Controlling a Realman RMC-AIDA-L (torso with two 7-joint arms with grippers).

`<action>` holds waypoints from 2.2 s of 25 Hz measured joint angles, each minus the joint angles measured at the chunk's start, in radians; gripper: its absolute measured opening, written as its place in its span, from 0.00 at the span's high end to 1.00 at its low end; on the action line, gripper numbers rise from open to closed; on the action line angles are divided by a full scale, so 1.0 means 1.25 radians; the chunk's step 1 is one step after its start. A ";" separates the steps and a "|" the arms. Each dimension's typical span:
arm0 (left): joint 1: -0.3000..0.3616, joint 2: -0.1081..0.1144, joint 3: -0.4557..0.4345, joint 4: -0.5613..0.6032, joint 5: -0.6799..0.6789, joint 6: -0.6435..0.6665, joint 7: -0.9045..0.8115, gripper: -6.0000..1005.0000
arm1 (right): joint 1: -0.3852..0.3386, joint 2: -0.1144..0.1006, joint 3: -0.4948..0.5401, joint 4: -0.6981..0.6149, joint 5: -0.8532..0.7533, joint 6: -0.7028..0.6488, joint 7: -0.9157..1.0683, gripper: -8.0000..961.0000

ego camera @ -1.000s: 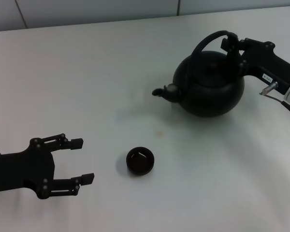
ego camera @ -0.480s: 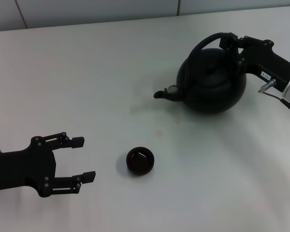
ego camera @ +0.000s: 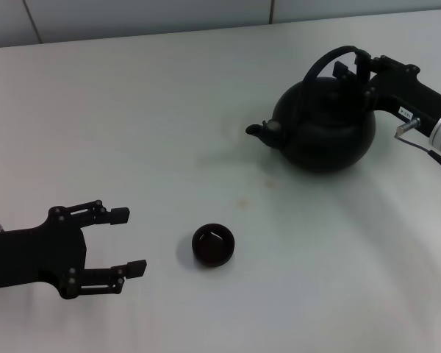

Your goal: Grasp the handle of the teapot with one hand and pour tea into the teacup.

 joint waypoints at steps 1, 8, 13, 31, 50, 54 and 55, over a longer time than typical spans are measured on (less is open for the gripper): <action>0.000 0.000 0.000 0.000 0.000 0.000 0.000 0.17 | 0.000 0.000 0.000 0.000 0.000 0.000 0.000 0.59; -0.002 0.001 -0.002 0.000 -0.003 0.019 -0.001 0.17 | -0.002 0.000 -0.007 -0.005 0.000 -0.005 -0.002 0.46; -0.002 0.002 -0.003 0.000 -0.003 0.020 -0.002 0.17 | -0.011 0.001 -0.004 -0.007 0.002 -0.030 -0.005 0.35; -0.003 0.000 -0.003 0.000 -0.004 0.026 -0.007 0.17 | -0.104 0.004 0.002 -0.030 0.008 -0.179 -0.017 0.30; 0.015 -0.010 -0.027 0.000 -0.031 0.138 0.000 0.17 | -0.170 -0.001 0.003 -0.068 -0.213 -0.516 -0.064 0.30; 0.017 -0.011 -0.027 -0.002 -0.038 0.146 0.000 0.17 | -0.180 -0.002 0.008 -0.091 -0.262 -0.524 -0.034 0.30; 0.020 -0.013 -0.027 -0.008 -0.046 0.147 0.005 0.17 | -0.184 -0.002 0.008 -0.095 -0.273 -0.527 -0.028 0.30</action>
